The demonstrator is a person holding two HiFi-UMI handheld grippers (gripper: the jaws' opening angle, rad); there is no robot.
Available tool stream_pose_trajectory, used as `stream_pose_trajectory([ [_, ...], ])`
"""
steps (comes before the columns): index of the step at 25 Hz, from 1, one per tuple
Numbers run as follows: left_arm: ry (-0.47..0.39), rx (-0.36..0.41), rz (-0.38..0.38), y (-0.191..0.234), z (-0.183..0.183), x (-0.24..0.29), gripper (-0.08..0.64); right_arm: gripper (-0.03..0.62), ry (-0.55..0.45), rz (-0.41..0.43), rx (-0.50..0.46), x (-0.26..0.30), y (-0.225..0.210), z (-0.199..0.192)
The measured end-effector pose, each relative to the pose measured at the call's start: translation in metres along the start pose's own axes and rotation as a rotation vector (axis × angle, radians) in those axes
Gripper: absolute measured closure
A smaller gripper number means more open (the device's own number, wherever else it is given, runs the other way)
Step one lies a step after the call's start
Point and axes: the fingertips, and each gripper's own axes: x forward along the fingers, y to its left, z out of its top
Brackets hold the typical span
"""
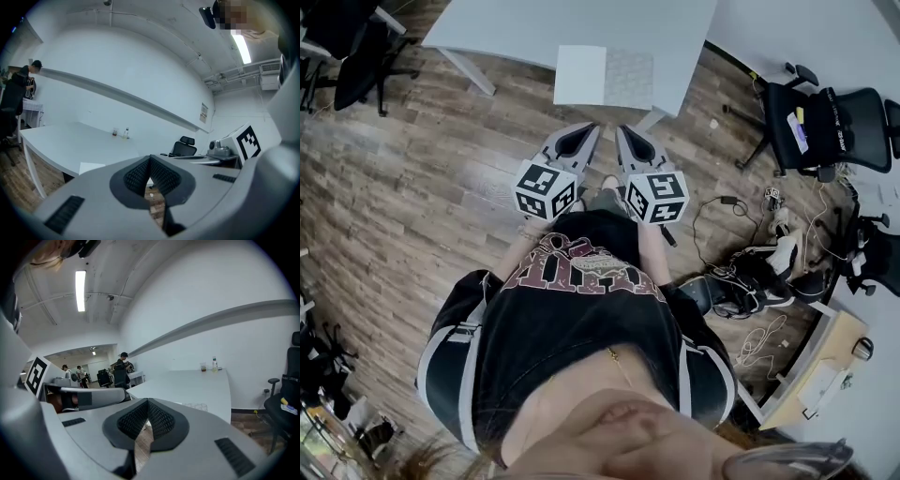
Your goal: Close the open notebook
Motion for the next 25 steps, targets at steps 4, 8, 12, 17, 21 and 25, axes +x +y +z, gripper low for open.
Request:
stream_pose_trajectory([
  [4, -0.005, 0.003, 0.029, 0.008, 0.013, 0.024, 0.514, 0.574, 0.007, 0.032, -0.014, 0.016, -0.021, 0.017],
  [8, -0.009, -0.016, 0.057, 0.016, 0.022, 0.048, 0.514, 0.574, 0.020, 0.063, -0.022, 0.030, -0.043, 0.030],
  [12, -0.010, -0.032, 0.092, 0.023, 0.028, 0.072, 0.514, 0.574, 0.032, 0.101, -0.028, 0.043, -0.064, 0.038],
  [17, -0.017, -0.059, 0.123, 0.026, 0.033, 0.095, 0.514, 0.574, 0.045, 0.141, -0.039, 0.051, -0.085, 0.043],
  [21, -0.020, -0.065, 0.152, 0.026, 0.030, 0.112, 0.514, 0.574, 0.056, 0.158, -0.044, 0.055, -0.105, 0.043],
  [25, -0.020, -0.074, 0.173, 0.026, 0.026, 0.126, 0.514, 0.574, 0.068, 0.169, -0.050, 0.056, -0.119, 0.039],
])
